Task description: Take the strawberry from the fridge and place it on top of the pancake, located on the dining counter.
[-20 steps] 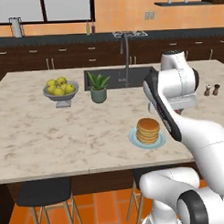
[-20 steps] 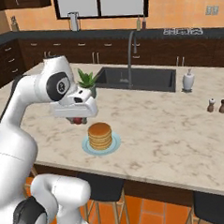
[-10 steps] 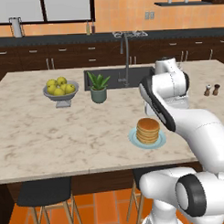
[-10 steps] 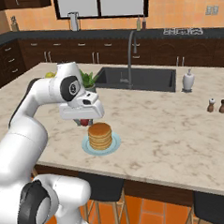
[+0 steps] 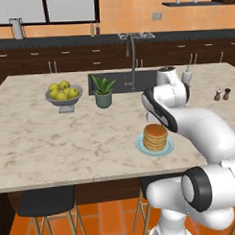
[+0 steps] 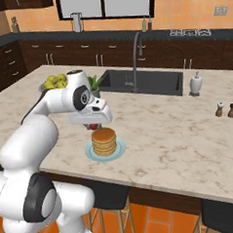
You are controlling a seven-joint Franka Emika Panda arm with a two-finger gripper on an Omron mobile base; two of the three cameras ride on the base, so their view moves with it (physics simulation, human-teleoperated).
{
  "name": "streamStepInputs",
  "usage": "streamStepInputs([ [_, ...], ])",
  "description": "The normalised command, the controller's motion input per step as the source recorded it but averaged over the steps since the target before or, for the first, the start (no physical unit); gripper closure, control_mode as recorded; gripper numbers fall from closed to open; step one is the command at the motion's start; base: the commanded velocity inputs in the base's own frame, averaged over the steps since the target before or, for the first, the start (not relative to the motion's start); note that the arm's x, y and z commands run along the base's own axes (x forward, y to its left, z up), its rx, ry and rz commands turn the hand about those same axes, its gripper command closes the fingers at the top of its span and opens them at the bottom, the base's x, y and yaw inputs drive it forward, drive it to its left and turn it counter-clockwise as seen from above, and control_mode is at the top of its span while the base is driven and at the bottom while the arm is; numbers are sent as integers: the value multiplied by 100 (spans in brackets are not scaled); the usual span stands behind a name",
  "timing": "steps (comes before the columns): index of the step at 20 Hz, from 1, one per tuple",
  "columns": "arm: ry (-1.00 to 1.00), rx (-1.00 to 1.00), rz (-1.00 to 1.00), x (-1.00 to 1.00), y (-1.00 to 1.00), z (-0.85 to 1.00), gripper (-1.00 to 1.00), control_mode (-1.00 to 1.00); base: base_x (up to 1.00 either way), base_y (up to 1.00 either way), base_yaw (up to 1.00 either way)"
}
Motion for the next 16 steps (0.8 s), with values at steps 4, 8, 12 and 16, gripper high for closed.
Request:
streamStepInputs([
  [4, -3, 0, 0, 53, 0, -30, 100, -100, 0, 0, 0],
  [8, 0, 0, 1, 45, 0, -28, 100, -100, 0, 0, 0],
  [12, 0, 0, 1, 44, 0, -33, 100, -100, 0, 0, 0],
  [16, 0, 0, 1, 43, 0, -29, 100, -100, 0, 0, 0],
])
